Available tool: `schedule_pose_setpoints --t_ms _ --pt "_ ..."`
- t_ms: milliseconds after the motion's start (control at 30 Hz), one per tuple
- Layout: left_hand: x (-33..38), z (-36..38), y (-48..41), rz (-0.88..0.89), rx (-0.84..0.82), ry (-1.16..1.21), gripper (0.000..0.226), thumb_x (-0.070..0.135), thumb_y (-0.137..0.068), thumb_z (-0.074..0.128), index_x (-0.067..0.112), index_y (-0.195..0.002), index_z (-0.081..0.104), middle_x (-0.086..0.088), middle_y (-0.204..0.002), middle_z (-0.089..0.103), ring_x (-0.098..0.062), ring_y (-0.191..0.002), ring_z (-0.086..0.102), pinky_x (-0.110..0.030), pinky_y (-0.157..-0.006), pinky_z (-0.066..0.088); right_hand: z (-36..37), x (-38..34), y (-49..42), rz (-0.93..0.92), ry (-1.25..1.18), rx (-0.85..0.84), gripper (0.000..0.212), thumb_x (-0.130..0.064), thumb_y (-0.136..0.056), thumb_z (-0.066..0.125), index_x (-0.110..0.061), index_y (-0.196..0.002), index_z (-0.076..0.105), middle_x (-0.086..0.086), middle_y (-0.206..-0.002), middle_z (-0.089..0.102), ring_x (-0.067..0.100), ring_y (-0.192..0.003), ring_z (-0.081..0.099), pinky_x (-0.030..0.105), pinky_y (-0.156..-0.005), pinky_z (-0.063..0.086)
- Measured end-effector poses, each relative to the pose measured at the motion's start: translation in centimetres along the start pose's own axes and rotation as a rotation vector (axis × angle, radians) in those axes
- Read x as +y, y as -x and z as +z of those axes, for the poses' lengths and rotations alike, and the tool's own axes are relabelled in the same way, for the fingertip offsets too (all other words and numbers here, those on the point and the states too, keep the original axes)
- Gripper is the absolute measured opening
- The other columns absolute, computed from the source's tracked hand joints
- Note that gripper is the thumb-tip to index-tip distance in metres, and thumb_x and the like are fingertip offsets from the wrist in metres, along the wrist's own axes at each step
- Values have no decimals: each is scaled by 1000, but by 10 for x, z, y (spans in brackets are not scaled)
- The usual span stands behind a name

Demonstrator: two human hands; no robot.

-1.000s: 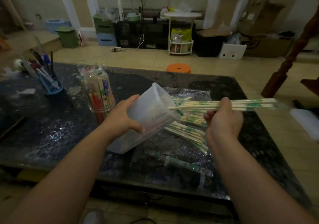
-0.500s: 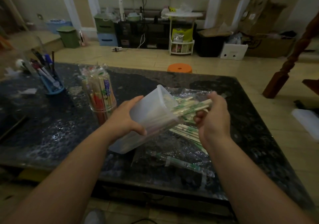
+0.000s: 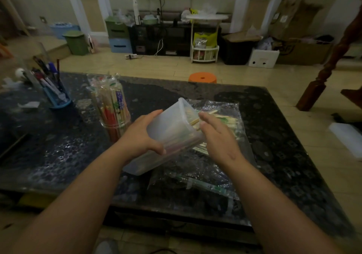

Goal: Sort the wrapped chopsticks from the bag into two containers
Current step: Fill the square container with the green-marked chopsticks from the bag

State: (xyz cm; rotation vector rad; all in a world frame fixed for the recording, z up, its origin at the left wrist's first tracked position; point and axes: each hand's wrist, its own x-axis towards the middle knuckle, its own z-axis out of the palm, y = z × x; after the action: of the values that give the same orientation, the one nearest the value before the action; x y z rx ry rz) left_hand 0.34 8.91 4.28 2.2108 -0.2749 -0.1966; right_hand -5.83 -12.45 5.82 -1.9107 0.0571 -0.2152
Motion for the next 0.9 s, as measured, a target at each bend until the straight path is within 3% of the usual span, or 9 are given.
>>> schedule_pose_setpoints --t_ms 100,200,300,400,567,633,733,800,900 --pt "-1 0 -1 -7 0 4 115 21 -52 88 44 -150 31 10 -143 37 -17 -129 37 -42 -101 39 2 3 0 -13 34 0 38 -27 -104 41 -25 -140 52 -17 -125 48 -1 -111 44 7 -75 31" --pt "-1 -1 -1 -17 11 11 118 29 -44 84 45 -149 32 10 -143 38 -17 -128 39 -44 -102 40 -3 3 -3 2 -55 100 32 -27 -103 42 -27 -131 57 -22 -109 54 -11 -94 49 13 -69 37" --pt "-2 -2 -1 -22 25 20 119 29 -43 84 45 -149 31 10 -140 38 -17 -127 39 -42 -99 40 -8 8 -7 19 -11 182 23 -24 -102 44 -27 -116 61 -24 -99 55 -9 -88 51 18 -66 39" --pt "-2 -2 -1 -26 34 22 118 25 -48 87 43 -150 31 9 -141 37 -18 -127 39 -43 -101 40 -10 12 -6 16 58 204 15 -19 -98 48 -29 -107 57 -15 -98 58 4 -92 56 26 -70 45" --pt "0 -1 0 -37 42 29 121 30 -42 84 40 -151 32 7 -142 39 -19 -128 40 -45 -102 41 -15 15 -5 46 190 177 8 -14 -92 49 -21 -93 54 0 -84 58 23 -78 56 40 -66 47" --pt "-1 -2 0 -36 43 42 121 29 -42 84 40 -151 32 7 -142 39 -18 -127 40 -43 -100 41 -19 13 -4 66 226 52 11 -12 -89 50 -13 -82 57 7 -76 63 25 -67 60 40 -60 50" --pt "-1 -2 1 -44 35 55 121 28 -43 83 41 -151 30 7 -141 37 -18 -126 39 -41 -98 39 -20 12 2 208 239 -342 18 -5 -92 47 -7 -79 59 9 -65 67 19 -53 63 30 -49 51" --pt "0 -3 1 -47 37 54 121 28 -42 83 41 -151 30 7 -142 37 -18 -126 38 -42 -99 39 -17 15 6 303 332 -594 19 -4 -93 45 -4 -82 61 9 -68 69 23 -60 67 34 -55 55" --pt "2 -3 1 -52 42 48 121 29 -42 83 42 -151 31 6 -143 37 -18 -126 39 -43 -100 39 -6 22 8 308 650 -759 20 -10 -91 51 -1 -94 69 15 -89 71 33 -86 69 39 -75 55"
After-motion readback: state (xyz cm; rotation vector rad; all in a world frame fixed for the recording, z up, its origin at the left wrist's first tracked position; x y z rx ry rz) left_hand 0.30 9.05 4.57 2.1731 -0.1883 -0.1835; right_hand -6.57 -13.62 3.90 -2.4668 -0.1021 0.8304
